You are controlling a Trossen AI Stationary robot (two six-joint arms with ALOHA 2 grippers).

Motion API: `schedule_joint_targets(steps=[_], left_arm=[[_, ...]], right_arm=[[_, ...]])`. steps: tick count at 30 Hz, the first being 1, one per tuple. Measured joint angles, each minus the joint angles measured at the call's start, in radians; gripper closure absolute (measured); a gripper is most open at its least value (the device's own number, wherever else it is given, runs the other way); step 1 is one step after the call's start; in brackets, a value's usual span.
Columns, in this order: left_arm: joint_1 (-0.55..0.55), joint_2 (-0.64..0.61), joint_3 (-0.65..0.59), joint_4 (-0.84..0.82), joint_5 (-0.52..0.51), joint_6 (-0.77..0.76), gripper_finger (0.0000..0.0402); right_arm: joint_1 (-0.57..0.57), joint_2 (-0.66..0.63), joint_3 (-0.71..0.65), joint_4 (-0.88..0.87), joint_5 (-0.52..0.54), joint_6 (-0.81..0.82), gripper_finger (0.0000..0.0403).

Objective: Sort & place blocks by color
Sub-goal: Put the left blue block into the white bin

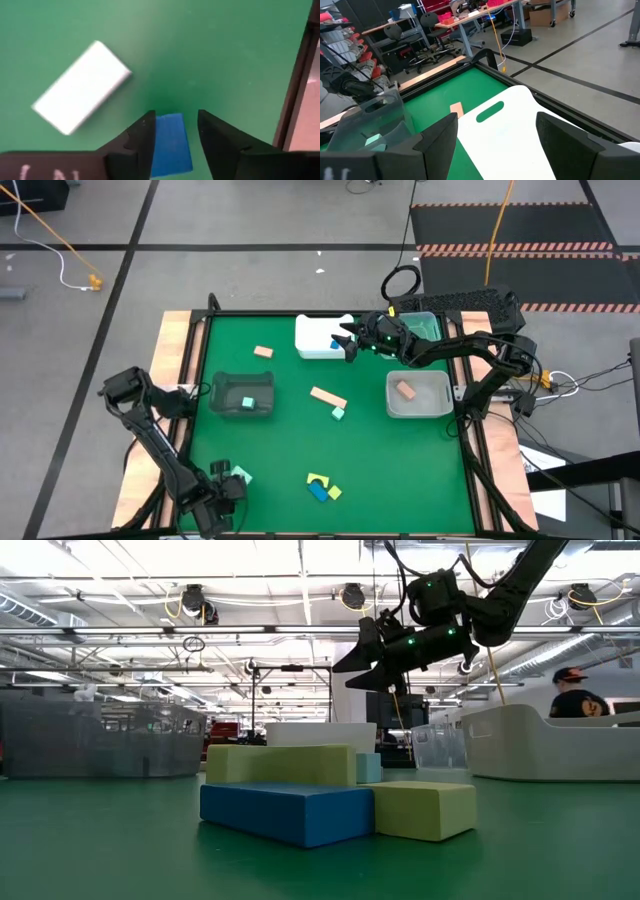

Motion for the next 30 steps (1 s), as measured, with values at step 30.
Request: schedule_joint_targets(steps=[30], left_arm=[[-0.062, -0.066, -0.002, -0.051, 0.117, -0.392, 0.0174]], right_arm=[[0.0, 0.0, 0.0, -0.053, -0.004, -0.003, 0.0145]])
